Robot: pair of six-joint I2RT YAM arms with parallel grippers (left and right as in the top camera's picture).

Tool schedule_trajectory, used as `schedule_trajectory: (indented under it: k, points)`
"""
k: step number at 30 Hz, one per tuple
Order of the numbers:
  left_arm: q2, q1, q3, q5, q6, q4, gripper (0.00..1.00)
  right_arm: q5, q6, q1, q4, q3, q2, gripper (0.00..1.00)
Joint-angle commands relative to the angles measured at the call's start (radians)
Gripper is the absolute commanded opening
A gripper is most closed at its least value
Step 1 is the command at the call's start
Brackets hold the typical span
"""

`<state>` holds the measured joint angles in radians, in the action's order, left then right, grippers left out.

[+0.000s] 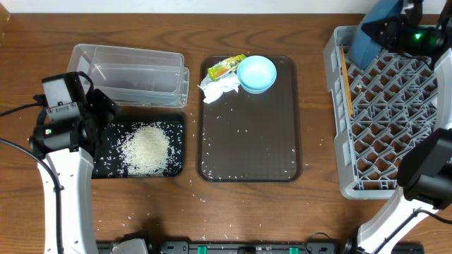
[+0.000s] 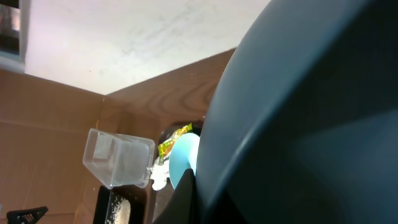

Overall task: Sort waste into correct bins and load items into the dishwasher rack
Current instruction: 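Lower the blue plate into the rack and release it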

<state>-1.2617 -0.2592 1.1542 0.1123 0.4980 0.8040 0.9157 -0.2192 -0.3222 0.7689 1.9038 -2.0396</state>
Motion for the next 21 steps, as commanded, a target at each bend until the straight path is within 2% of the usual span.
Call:
schedule_trajectory:
  k: [1, 4, 7, 10, 15, 18, 21]
  points:
    - [-0.007, -0.004, 0.011, 0.02, 0.001, -0.001, 0.98, -0.107, -0.026, -0.032, 0.051, -0.018, -0.011, 0.01]
    - [-0.007, -0.004, 0.011, 0.02, 0.001, -0.001, 0.98, -0.129, -0.026, -0.048, 0.066, -0.018, -0.01, 0.04]
    - [-0.007, -0.004, 0.011, 0.02, 0.001, -0.001, 0.98, -0.142, -0.027, -0.066, 0.075, -0.018, -0.008, 0.13]
    - [-0.007, -0.004, 0.011, 0.02, 0.001, -0.001, 0.98, -0.161, -0.027, -0.082, 0.099, -0.018, 0.0, 0.26]
    - [-0.007, -0.004, 0.011, 0.02, 0.001, -0.001, 0.98, -0.208, -0.027, -0.094, 0.155, -0.018, 0.032, 0.33]
    - [-0.007, -0.004, 0.011, 0.02, 0.001, -0.001, 0.98, -0.236, -0.027, -0.094, 0.196, -0.018, 0.066, 0.47]
    - [-0.007, -0.004, 0.011, 0.02, 0.001, -0.001, 0.98, -0.269, -0.029, -0.093, 0.25, -0.018, 0.113, 0.51]
